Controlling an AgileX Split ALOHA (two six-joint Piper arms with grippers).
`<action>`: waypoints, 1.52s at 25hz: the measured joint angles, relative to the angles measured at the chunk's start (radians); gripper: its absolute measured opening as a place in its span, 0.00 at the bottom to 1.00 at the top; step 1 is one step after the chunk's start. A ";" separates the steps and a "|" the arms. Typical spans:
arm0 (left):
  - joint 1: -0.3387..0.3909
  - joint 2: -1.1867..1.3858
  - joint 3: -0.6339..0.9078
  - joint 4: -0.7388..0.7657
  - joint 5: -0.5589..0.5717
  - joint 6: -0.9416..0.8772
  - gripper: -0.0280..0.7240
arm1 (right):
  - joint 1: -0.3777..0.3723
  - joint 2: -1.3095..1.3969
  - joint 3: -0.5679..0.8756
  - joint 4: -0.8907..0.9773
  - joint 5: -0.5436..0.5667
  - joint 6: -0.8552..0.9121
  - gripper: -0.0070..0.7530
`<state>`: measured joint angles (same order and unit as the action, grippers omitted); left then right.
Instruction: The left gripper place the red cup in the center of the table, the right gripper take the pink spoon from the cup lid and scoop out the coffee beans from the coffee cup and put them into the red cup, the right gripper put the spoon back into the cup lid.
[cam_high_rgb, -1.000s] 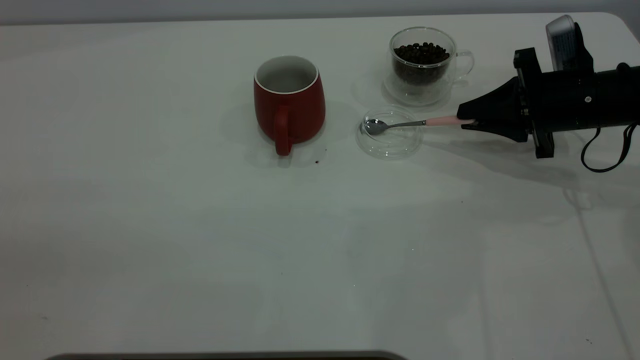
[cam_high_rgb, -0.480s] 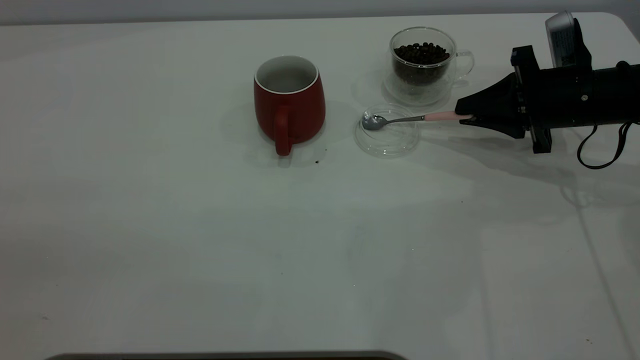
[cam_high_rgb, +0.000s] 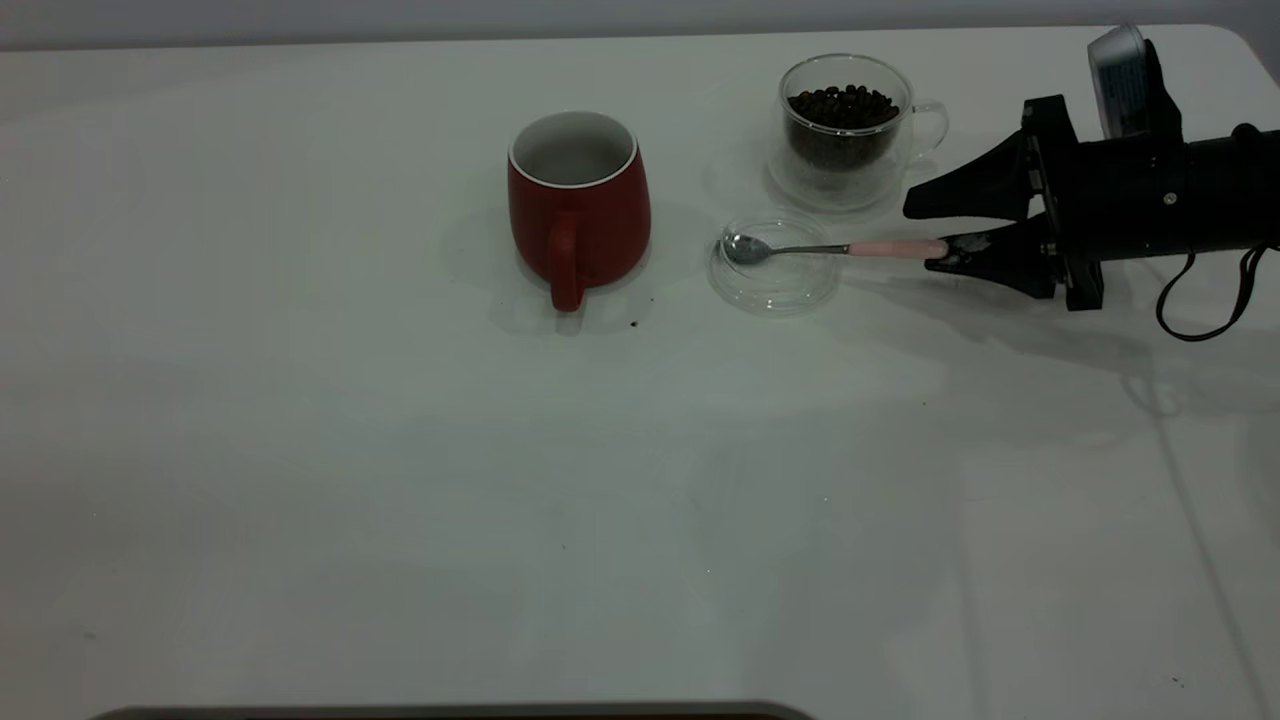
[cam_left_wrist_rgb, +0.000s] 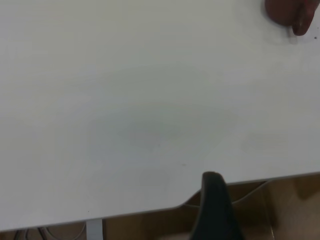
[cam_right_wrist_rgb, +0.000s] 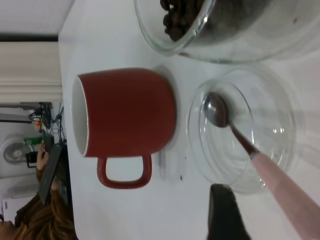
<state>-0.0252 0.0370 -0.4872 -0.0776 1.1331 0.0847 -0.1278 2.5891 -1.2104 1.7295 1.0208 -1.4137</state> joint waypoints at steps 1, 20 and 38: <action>0.000 0.000 0.000 0.000 0.000 0.000 0.82 | 0.000 0.000 0.000 -0.005 -0.004 0.006 0.67; 0.000 0.000 0.000 0.000 0.000 0.000 0.82 | -0.081 -0.490 0.002 -0.859 -0.201 0.760 0.68; 0.000 0.000 0.000 0.000 0.000 0.000 0.82 | 0.137 -1.335 0.274 -1.624 0.180 1.336 0.68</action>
<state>-0.0252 0.0370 -0.4872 -0.0776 1.1331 0.0847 0.0089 1.2537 -0.9368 0.1052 1.2008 -0.0780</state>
